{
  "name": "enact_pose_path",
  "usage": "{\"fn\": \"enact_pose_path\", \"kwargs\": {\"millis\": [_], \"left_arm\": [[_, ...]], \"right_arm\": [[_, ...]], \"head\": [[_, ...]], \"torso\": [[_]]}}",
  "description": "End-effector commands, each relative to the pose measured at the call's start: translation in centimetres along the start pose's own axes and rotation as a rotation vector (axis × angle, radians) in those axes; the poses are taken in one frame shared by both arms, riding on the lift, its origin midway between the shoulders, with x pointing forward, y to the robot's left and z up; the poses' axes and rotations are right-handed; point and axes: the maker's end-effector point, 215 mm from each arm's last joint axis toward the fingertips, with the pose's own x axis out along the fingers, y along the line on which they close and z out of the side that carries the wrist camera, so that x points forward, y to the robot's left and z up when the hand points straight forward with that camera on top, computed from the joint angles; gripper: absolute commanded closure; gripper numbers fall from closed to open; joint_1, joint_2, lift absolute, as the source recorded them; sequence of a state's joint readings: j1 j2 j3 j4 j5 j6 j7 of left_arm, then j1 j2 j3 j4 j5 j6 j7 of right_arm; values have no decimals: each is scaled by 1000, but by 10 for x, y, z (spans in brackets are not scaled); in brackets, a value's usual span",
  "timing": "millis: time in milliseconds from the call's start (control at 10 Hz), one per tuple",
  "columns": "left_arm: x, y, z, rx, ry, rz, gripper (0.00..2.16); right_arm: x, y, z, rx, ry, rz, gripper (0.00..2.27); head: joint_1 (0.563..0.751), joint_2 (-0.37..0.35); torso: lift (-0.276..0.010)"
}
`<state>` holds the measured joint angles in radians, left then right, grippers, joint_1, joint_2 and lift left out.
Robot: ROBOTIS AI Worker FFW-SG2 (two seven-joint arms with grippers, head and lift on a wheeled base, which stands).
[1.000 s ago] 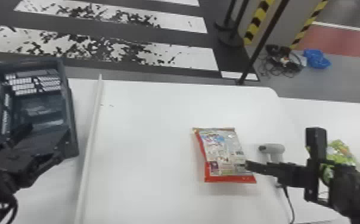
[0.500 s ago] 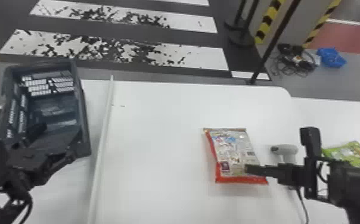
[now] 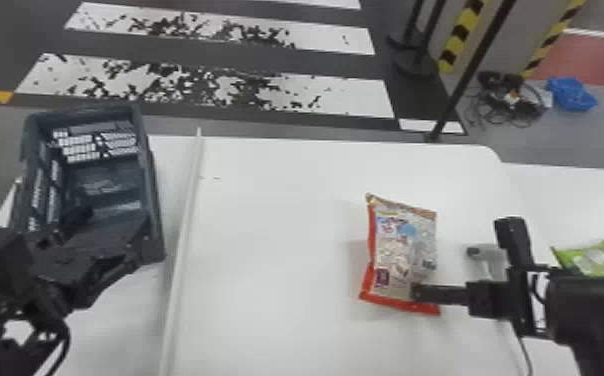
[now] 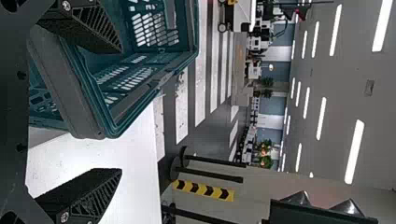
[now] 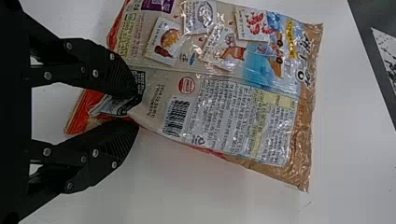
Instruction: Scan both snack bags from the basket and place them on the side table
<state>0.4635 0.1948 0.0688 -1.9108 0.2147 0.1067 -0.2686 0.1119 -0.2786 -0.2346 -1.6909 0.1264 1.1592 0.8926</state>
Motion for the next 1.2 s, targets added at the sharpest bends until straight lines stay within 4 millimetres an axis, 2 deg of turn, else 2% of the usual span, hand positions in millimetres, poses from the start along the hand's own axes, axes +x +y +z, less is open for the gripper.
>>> {"fn": "enact_pose_path", "kwargs": {"millis": [0, 100, 200, 500, 700, 900, 1100], "left_arm": [[0, -1, -1, -1, 1, -1, 90], [0, 0, -1, -1, 2, 1, 90], [0, 0, 0, -2, 0, 1, 90], [-1, 0, -2, -3, 3, 1, 90], [-1, -1, -2, -4, 3, 0, 90], [-1, 0, -3, -2, 5, 1, 90], [-1, 0, -3, -4, 4, 1, 90]], "right_arm": [[2, -2, -5, -25, 27, -15, 2256], [-1, 1, -1, -35, 15, -15, 2256], [-13, 1, 9, -37, -26, -26, 2256], [-67, -4, 49, 12, -177, -45, 2256], [-105, -39, 77, 74, -283, -116, 2256], [-146, -93, 92, 180, -387, -225, 2256], [-173, -145, 100, 275, -478, -334, 2256]], "head": [[695, -129], [695, -130], [695, -131], [695, -145], [695, -181], [695, -234], [695, -320]], "torso": [[-75], [-75], [-75], [-75], [-75], [-75], [-75]]}}
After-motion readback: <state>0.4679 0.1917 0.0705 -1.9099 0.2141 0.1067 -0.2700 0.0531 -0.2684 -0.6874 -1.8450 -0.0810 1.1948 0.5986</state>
